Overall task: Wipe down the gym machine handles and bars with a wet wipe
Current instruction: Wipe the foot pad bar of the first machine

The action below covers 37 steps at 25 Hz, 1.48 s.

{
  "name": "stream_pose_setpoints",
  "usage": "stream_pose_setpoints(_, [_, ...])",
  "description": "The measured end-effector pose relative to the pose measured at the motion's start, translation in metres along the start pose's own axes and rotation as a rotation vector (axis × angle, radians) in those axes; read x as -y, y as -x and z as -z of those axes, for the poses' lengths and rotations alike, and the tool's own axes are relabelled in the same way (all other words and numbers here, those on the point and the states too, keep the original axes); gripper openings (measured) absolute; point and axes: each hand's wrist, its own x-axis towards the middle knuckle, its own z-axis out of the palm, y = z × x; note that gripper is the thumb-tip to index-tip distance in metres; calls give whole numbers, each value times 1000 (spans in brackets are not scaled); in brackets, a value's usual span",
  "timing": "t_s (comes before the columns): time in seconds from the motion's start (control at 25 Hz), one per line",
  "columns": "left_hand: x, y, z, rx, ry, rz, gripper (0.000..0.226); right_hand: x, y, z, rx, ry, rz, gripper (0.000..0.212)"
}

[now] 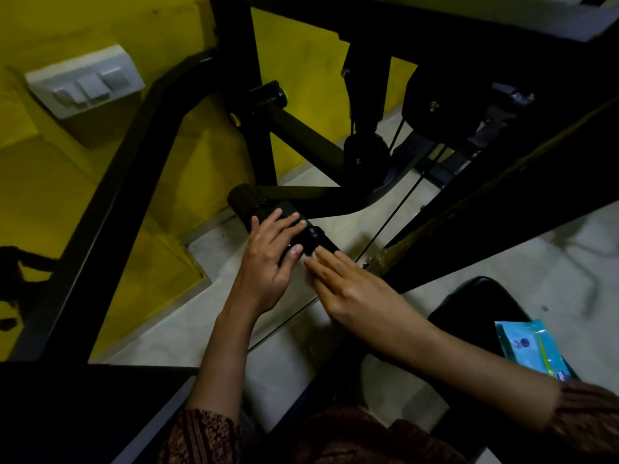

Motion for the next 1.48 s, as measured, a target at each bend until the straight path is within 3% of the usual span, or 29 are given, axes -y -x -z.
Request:
stream_pose_setpoints(0.08, [-1, -1, -1, -3, -9, -2, 43, -3, 1, -9, 117, -25, 15, 51])
stream_pose_setpoints(0.2, [-1, 1, -1, -15, -2, 4, 43, -3, 44, -11, 128, -109, 8, 48])
stream_pose_setpoints(0.28, [-2, 1, -1, -21, -5, 2, 42, -8, 56, 3, 63, -336, -184, 44])
stream_pose_setpoints(0.4, [-1, 1, -2, -16, -22, -9, 42, -27, 20, 13, -100, -538, -282, 30])
stream_pose_setpoints(0.48, [-1, 1, -1, -14, -71, -23, 43, -26, -9, 10, -101, -586, -296, 26])
stream_pose_setpoints(0.6, [-4, 5, -4, -9, -250, -144, 40, -23, -3, -2, 38, -621, -306, 30])
stream_pose_setpoints(0.72, [-18, 8, -13, 18, -301, -254, 38, -37, 42, 8, 45, -682, -276, 27])
stream_pose_setpoints(0.92, [-42, 16, -24, 103, -364, -401, 38, -44, 46, 21, 108, -802, -494, 36])
stream_pose_setpoints(1.04, [-43, 20, -27, 135, -186, -283, 44, -43, 42, 11, 167, -817, -411, 33])
stream_pose_setpoints(1.16, [-41, 26, -28, 168, -86, -209, 49, -65, 84, 17, 376, -724, -425, 19])
stream_pose_setpoints(1.24, [-42, 27, -28, 160, -47, -189, 47, -78, 100, 30, 475, -809, -424, 19])
stream_pose_setpoints(1.36, [-45, 27, -28, 144, 1, -156, 45, -71, 78, 29, 293, -975, -490, 21])
stream_pose_setpoints(1.48, [-45, 26, -28, 124, 27, -153, 42, -43, 61, 15, 244, -851, -492, 31])
